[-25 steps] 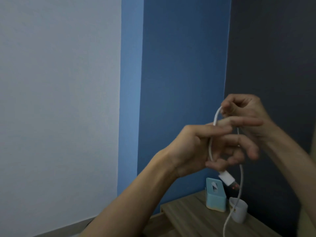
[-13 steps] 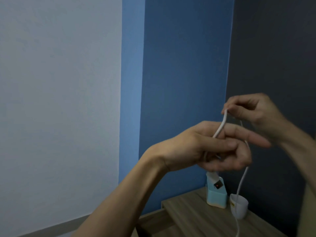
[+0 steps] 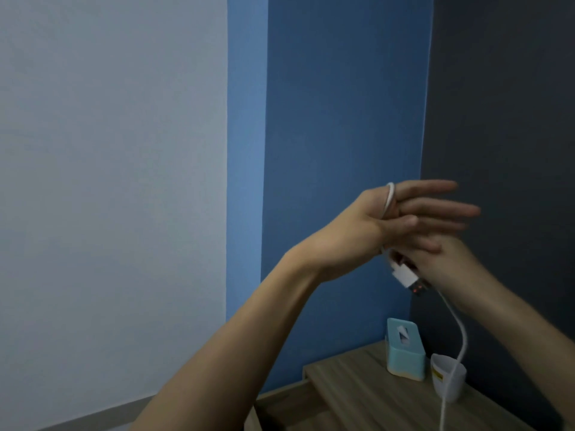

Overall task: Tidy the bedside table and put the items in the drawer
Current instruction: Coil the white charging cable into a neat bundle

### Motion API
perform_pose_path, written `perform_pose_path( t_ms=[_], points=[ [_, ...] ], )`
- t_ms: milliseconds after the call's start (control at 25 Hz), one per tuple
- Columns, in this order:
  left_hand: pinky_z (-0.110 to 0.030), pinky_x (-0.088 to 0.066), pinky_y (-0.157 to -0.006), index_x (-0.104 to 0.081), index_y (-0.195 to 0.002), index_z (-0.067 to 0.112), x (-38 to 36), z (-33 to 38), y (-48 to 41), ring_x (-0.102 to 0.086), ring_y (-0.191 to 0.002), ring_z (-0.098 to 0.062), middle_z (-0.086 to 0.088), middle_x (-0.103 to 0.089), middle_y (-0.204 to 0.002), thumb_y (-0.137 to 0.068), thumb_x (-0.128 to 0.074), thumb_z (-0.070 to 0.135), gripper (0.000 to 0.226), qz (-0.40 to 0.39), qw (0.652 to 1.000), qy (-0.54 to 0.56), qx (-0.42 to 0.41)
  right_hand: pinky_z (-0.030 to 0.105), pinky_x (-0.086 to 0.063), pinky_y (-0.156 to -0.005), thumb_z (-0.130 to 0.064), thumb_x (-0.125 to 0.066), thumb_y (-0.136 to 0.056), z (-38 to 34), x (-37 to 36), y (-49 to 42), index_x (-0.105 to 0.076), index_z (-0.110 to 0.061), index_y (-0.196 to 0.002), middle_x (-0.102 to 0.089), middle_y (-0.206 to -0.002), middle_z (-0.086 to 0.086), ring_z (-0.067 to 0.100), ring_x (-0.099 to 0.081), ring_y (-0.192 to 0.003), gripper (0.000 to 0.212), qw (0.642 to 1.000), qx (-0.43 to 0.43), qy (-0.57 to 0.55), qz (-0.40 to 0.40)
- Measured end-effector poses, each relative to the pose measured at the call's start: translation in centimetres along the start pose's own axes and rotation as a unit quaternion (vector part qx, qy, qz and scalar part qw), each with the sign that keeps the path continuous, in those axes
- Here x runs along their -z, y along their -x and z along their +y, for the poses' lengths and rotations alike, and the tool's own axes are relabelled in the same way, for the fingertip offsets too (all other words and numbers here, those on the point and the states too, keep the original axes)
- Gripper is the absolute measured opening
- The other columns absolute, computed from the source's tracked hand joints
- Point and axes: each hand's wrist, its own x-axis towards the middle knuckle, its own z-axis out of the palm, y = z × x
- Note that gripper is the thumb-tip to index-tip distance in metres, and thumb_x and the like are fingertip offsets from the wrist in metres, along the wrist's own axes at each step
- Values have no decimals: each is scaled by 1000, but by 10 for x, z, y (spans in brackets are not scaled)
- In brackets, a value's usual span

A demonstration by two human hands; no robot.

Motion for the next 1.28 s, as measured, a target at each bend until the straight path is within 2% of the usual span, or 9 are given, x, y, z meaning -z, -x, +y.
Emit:
perform_pose_path(
  t_ms=[40,80,280,520,680,880,1000,1160,1280],
  points=[
    [-23,-47,-90,-32,-136,-9,1,-4,-1,-45,-128,-31,-33,-41,-139,-92,-27,-18,45,37,999,-40,7,18,-43,-46,-7,-46,-92,-16,-7,3,-68,-21,-58,-72,-63,4,4,-57,-48,42,985,111,-42,-123],
    [-23,-44,-96,-37,-134,-7,4,-7,-2,-44,-130,-23,-28,-44,-140,-89,-28,-19,47,76,993,-90,14,19,-37,-40,-14,-49,-92,-10,9,1,-68,-22,-53,-63,-46,-1,2,-49,-37,44,976,163,-76,-122],
    [-28,-34,-109,-41,-133,-5,7,-14,-5,-45,-126,-15,-22,-48,-140,-93,-32,-13,42,115,985,-127,36,26,-36,-42,-26,-50,-86,-1,8,-3,-67,-17,-61,-65,-54,7,9,-47,-37,32,932,330,141,-47],
    [-44,-39,-93,-29,-140,-3,-3,1,2,-39,-129,-43,-30,-29,-147,-64,-28,-19,78,2,986,160,42,31,-49,-54,-26,-49,-78,-4,12,15,-64,-22,-56,-65,-70,-20,8,-60,-55,27,926,345,143,-47],
    [-41,-36,-104,-21,-144,-2,6,0,8,-31,-136,-24,-28,-25,-150,-79,-34,-21,68,-26,997,67,29,30,-45,-56,-34,-50,-84,-1,18,18,-69,-17,-67,-64,-61,3,13,-57,-55,30,927,335,167,-22],
    [-38,-44,-101,-37,-135,-7,0,-12,7,-50,-117,-23,-33,-49,-132,-98,-33,-3,38,88,995,-41,23,30,-41,-51,-38,-44,-86,3,16,25,-60,-17,-63,-59,-53,6,16,-53,-50,34,910,353,217,-17],
    [-38,-50,-92,-46,-127,-10,-4,-15,5,-56,-103,-28,-34,-59,-112,-102,-29,17,41,142,989,12,39,30,-39,-49,-45,-42,-82,5,15,23,-56,-15,-59,-57,-51,5,16,-52,-51,41,913,350,209,-7],
    [-36,-52,-79,-39,-131,-11,-3,-16,8,-58,-91,-33,-18,-58,-93,-96,-13,42,69,94,987,128,32,38,-48,-56,-84,-35,-61,11,10,18,-68,-32,-72,-68,-63,4,14,-61,-57,63,932,337,128,-31],
    [-31,-52,-76,-36,-133,-12,-3,-17,8,-60,-88,-30,-18,-58,-91,-97,-12,39,67,76,986,145,24,38,-47,-53,-69,-30,-71,13,6,15,-62,-21,-66,-64,-61,6,16,-59,-56,58,932,345,108,-29]
  ],
)
